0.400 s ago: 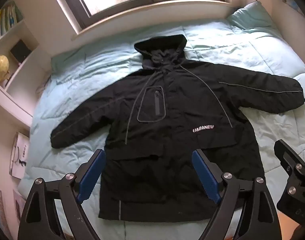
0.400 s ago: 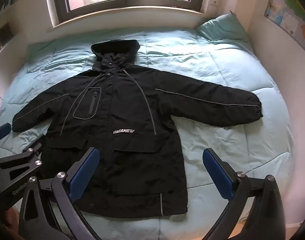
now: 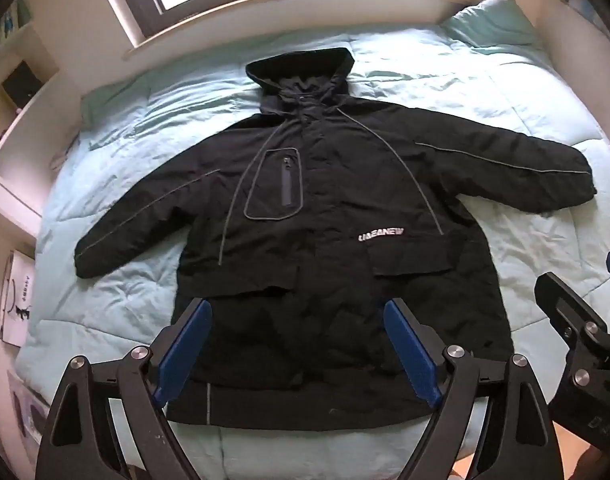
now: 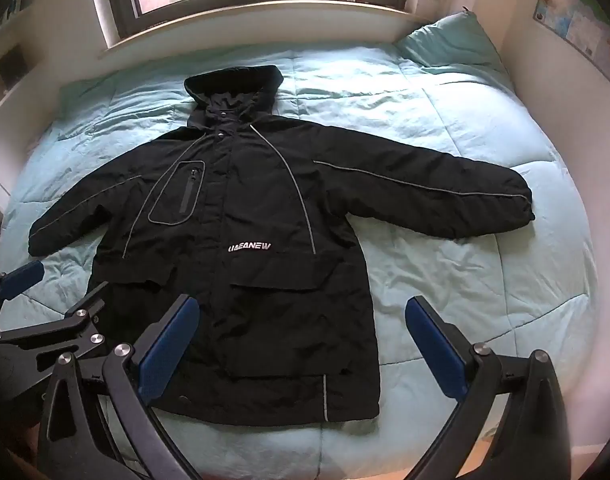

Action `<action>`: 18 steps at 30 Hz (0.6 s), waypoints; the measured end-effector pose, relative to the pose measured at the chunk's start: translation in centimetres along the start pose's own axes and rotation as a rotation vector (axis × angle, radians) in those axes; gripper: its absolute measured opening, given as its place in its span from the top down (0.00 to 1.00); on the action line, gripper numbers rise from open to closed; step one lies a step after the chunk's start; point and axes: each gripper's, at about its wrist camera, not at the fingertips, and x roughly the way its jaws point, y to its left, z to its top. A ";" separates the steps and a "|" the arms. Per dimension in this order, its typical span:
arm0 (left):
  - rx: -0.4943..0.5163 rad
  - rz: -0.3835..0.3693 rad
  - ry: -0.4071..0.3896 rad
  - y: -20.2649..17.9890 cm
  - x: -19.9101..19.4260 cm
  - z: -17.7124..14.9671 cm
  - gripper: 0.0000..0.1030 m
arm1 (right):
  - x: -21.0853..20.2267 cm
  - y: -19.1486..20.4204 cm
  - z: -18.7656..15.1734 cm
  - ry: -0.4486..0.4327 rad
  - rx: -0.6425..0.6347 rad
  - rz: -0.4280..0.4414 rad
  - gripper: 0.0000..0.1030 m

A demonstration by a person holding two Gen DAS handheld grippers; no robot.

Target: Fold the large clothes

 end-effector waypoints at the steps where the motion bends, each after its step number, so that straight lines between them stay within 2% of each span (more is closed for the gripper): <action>1: -0.001 -0.004 0.003 0.1 0.0 0.2 0.14 | -0.1 -0.2 0.0 0.002 0.003 0.000 0.00; 5: 0.013 0.018 -0.008 -0.7 0.0 -0.1 0.14 | -0.1 -0.9 -0.2 0.011 0.007 0.000 0.00; 12: 0.015 -0.018 -0.020 -0.7 -0.5 -0.5 0.14 | -0.3 -1.6 -0.6 0.013 0.025 0.005 0.00; 18: 0.013 -0.014 -0.023 -1.0 -0.6 -0.7 0.14 | -0.6 -1.6 -0.8 0.009 0.013 -0.011 0.00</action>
